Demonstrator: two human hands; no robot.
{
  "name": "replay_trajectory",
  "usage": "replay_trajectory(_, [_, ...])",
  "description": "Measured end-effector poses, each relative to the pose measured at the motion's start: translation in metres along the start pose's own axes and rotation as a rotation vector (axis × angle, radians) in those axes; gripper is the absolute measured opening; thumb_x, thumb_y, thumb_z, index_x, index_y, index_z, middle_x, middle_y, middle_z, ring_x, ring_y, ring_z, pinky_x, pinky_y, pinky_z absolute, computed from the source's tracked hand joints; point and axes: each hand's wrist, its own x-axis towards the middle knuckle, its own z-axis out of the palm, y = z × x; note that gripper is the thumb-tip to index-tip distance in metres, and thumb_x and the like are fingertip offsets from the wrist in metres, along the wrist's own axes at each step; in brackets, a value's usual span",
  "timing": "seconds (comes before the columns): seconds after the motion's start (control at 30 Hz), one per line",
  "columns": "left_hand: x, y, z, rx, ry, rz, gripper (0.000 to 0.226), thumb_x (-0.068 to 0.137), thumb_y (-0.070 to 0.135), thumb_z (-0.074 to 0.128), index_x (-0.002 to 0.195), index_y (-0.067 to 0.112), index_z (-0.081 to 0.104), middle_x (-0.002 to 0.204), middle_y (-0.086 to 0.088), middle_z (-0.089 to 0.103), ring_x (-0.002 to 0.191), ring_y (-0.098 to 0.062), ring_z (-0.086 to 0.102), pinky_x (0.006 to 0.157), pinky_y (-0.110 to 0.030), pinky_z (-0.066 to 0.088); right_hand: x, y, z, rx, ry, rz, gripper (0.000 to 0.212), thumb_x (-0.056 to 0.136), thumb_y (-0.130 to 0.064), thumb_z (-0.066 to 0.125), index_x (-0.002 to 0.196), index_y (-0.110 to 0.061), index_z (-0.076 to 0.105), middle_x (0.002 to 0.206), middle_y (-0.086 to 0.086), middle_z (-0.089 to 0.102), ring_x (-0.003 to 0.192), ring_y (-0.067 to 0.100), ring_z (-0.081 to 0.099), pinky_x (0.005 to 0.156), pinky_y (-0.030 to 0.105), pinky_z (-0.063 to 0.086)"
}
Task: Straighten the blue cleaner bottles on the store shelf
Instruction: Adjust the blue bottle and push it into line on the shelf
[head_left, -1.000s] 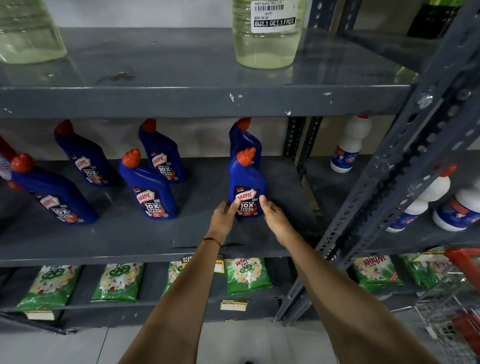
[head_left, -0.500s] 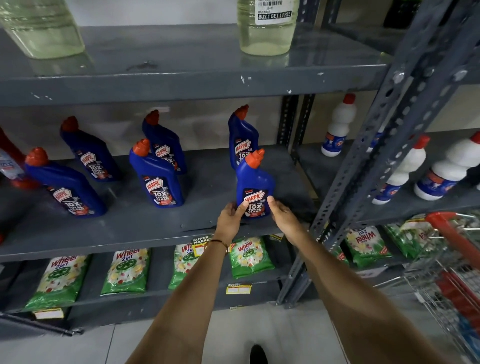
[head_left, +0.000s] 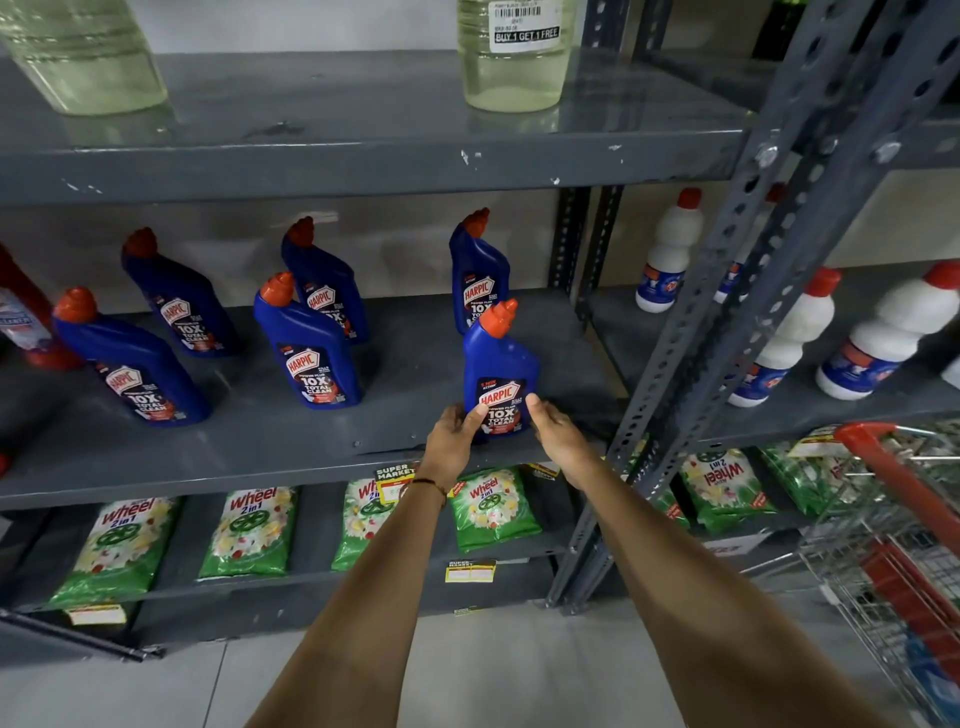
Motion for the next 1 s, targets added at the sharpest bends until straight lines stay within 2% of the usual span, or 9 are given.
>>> replay_trajectory(0.1, [-0.001, 0.0, 0.0, 0.015, 0.003, 0.001, 0.039, 0.089, 0.043, 0.051, 0.115, 0.013, 0.051, 0.117, -0.009, 0.062, 0.1, -0.019, 0.058, 0.088, -0.031, 0.047, -0.001, 0.0, -0.002, -0.011, -0.01, -0.002, 0.057, 0.089, -0.059, 0.033, 0.125, -0.018, 0.05, 0.131, 0.008, 0.055, 0.115, 0.023, 0.053, 0.099, 0.04, 0.041])
replay_trajectory(0.23, [-0.003, 0.001, 0.001, 0.043, 0.015, 0.007, 0.042, 0.089, 0.042, 0.051, 0.117, 0.011, 0.051, 0.118, -0.011, 0.062, 0.102, -0.021, 0.058, 0.089, -0.033, 0.047, -0.004, 0.001, -0.002, -0.033, -0.046, -0.07, 0.05, 0.091, -0.053, 0.039, 0.129, -0.023, 0.049, 0.129, 0.003, 0.055, 0.112, 0.014, 0.05, 0.088, 0.029, 0.035])
replay_trajectory(0.43, [-0.006, 0.003, 0.002, 0.05, 0.03, -0.007, 0.043, 0.09, 0.04, 0.051, 0.12, 0.009, 0.051, 0.12, -0.012, 0.062, 0.109, -0.025, 0.058, 0.093, -0.036, 0.046, -0.003, 0.001, 0.001, -0.094, -0.046, -0.091, 0.053, 0.091, -0.049, 0.043, 0.135, -0.02, 0.043, 0.133, 0.007, 0.056, 0.121, 0.023, 0.052, 0.097, 0.034, 0.04])
replay_trajectory(0.6, [-0.009, 0.004, 0.003, 0.067, 0.035, 0.01, 0.041, 0.09, 0.038, 0.051, 0.121, 0.01, 0.052, 0.12, -0.011, 0.063, 0.099, -0.016, 0.057, 0.083, -0.025, 0.044, -0.004, 0.0, 0.002, -0.124, -0.012, -0.077, 0.054, 0.09, -0.049, 0.044, 0.134, -0.018, 0.045, 0.13, 0.008, 0.057, 0.119, 0.025, 0.053, 0.094, 0.033, 0.041])
replay_trajectory(0.7, [-0.011, 0.006, -0.003, 0.113, 0.069, 0.008, 0.048, 0.09, 0.038, 0.051, 0.126, 0.007, 0.049, 0.124, -0.011, 0.061, 0.105, -0.019, 0.057, 0.085, -0.024, 0.043, -0.01, 0.002, 0.007, -0.06, 0.089, -0.075, 0.051, 0.09, -0.044, 0.049, 0.129, -0.011, 0.049, 0.126, 0.011, 0.06, 0.117, 0.026, 0.056, 0.09, 0.031, 0.042])
replay_trajectory(0.8, [-0.013, 0.006, -0.018, 0.118, 0.109, -0.012, 0.052, 0.089, 0.04, 0.052, 0.127, 0.004, 0.048, 0.125, -0.011, 0.059, 0.113, -0.021, 0.055, 0.086, -0.025, 0.039, -0.018, 0.004, 0.017, -0.047, 0.231, -0.063, 0.052, 0.09, -0.039, 0.052, 0.13, -0.006, 0.047, 0.128, 0.015, 0.059, 0.118, 0.03, 0.055, 0.098, 0.039, 0.044])
replay_trajectory(0.9, [-0.012, 0.004, -0.04, 0.104, 0.116, -0.008, 0.055, 0.089, 0.041, 0.051, 0.129, 0.003, 0.047, 0.131, -0.013, 0.056, 0.122, -0.025, 0.05, 0.098, -0.03, 0.038, -0.028, 0.002, 0.031, -0.042, 0.367, -0.07, 0.046, 0.091, -0.036, 0.052, 0.123, -0.002, 0.051, 0.122, 0.018, 0.062, 0.112, 0.033, 0.058, 0.094, 0.038, 0.043])
replay_trajectory(1.0, [-0.011, 0.0, -0.072, 0.112, 0.116, -0.008, 0.047, 0.09, 0.043, 0.049, 0.124, 0.011, 0.052, 0.127, -0.01, 0.057, 0.121, -0.026, 0.049, 0.1, -0.032, 0.035, -0.037, -0.004, 0.054, -0.051, 0.51, -0.064, 0.041, 0.094, -0.03, 0.048, 0.118, 0.002, 0.054, 0.12, 0.021, 0.063, 0.111, 0.035, 0.058, 0.091, 0.035, 0.043])
